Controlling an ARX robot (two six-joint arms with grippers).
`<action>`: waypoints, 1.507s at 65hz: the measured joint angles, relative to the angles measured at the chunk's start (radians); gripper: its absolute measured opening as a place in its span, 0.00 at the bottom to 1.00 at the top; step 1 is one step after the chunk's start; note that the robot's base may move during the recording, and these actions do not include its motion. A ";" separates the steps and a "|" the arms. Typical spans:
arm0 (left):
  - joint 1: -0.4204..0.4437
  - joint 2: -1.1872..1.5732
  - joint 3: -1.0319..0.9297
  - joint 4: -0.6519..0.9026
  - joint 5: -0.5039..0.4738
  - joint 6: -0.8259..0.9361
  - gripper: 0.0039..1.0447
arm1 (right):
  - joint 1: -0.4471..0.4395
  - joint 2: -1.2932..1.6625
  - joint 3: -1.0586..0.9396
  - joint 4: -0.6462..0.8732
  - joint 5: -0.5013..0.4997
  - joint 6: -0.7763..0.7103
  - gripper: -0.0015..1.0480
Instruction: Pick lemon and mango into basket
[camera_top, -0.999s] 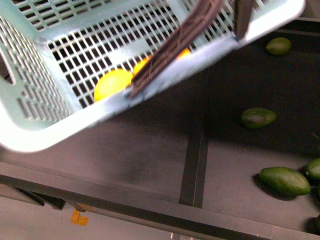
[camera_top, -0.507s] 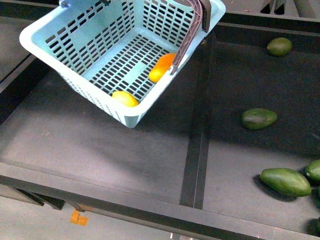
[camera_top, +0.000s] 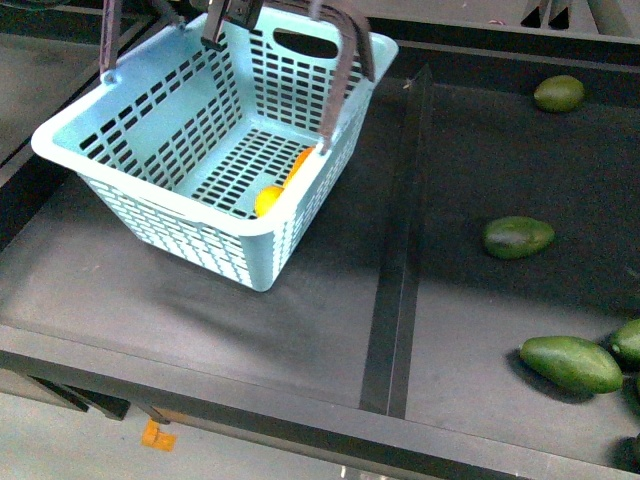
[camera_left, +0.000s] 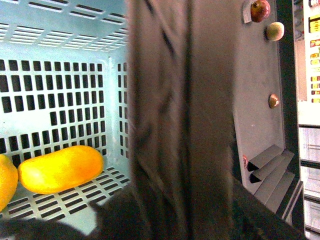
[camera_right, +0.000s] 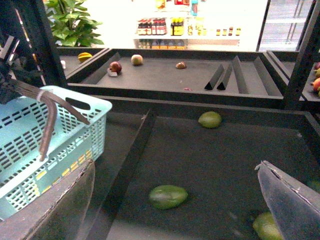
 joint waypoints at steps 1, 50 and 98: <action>0.000 -0.003 -0.005 0.000 -0.004 -0.003 0.50 | 0.000 0.000 0.000 0.000 0.000 0.000 0.92; 0.176 -0.946 -1.443 1.143 0.127 1.361 0.20 | 0.000 0.000 0.000 0.000 0.000 0.000 0.92; 0.355 -1.503 -1.950 1.082 0.307 1.417 0.03 | 0.000 0.000 0.000 0.000 0.001 0.000 0.92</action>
